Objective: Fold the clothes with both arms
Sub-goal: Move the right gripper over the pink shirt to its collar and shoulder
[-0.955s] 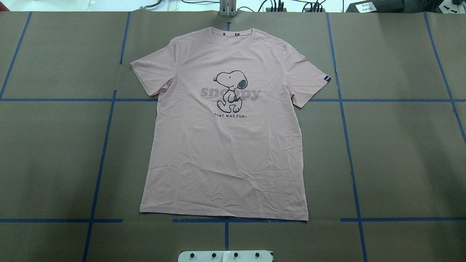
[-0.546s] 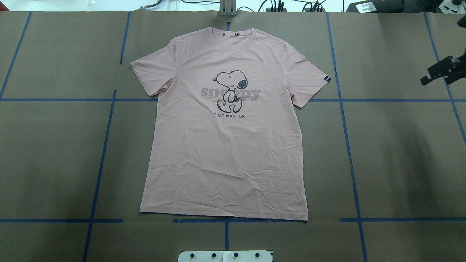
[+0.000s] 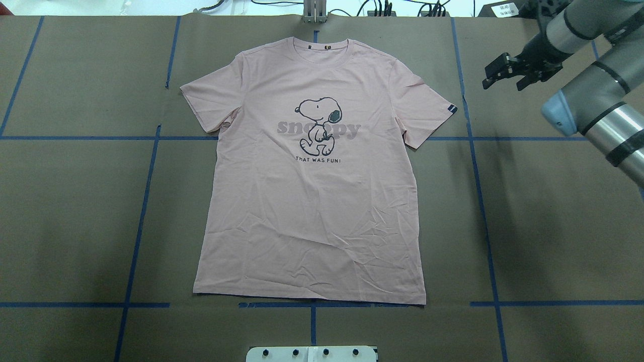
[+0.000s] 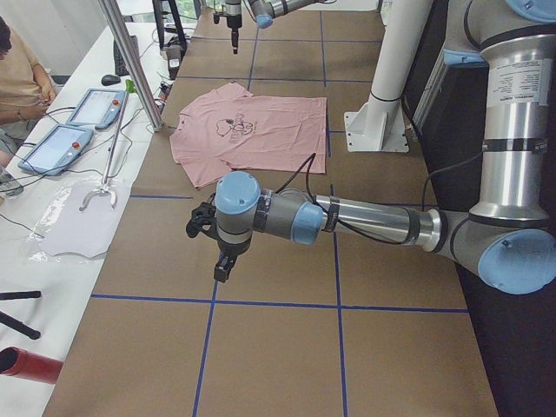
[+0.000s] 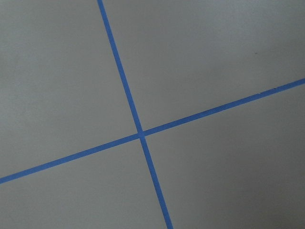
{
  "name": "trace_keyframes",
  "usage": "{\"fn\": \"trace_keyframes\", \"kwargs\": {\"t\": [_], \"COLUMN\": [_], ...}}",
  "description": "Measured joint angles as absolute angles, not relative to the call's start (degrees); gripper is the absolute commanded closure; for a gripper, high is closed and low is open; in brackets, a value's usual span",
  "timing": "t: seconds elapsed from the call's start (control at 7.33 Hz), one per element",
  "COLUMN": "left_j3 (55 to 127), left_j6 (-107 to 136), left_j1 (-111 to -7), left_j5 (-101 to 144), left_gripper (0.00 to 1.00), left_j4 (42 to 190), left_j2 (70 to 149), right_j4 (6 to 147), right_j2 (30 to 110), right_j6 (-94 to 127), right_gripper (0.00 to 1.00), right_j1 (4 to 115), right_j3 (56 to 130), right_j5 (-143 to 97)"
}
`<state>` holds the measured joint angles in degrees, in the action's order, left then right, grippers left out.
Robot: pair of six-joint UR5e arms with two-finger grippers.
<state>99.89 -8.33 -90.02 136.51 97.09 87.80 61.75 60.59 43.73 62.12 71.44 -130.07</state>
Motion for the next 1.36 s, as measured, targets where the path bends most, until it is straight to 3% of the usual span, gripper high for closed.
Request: {"fn": "trace_keyframes", "kwargs": {"t": [0.27,0.82,0.96,1.09,1.23,1.36], "left_j3": [99.9,100.0,100.1,100.2,100.3,100.3], "left_j6": [-8.4,-8.4,-8.4,-8.5,-8.5,-8.5], "left_j1": [-90.0,-90.0,-90.0,-90.0,-90.0,-90.0], "left_j5": [136.7,136.8,136.8,136.8,136.8,136.8], "left_gripper": [0.0,0.0,0.0,0.0,0.0,0.0], "left_j4": [97.3,97.3,97.4,97.4,97.4,97.3], "left_j2": [87.8,87.7,87.7,87.7,87.7,87.7], "right_j4": [57.8,57.2,57.3,57.3,57.3,57.3], "right_j2": [57.4,54.6,54.9,55.2,55.3,55.3], "right_j6": [54.7,60.7,60.9,61.0,61.1,61.6], "right_gripper": [0.28,0.32,0.38,0.57,0.93,1.0], "right_j1": [57.0,54.2,53.9,53.7,53.5,53.4], "right_j3": [68.2,63.4,63.1,63.0,63.0,63.0], "right_j5": [-121.3,-117.0,-116.5,-116.2,-116.0,-116.0]}}
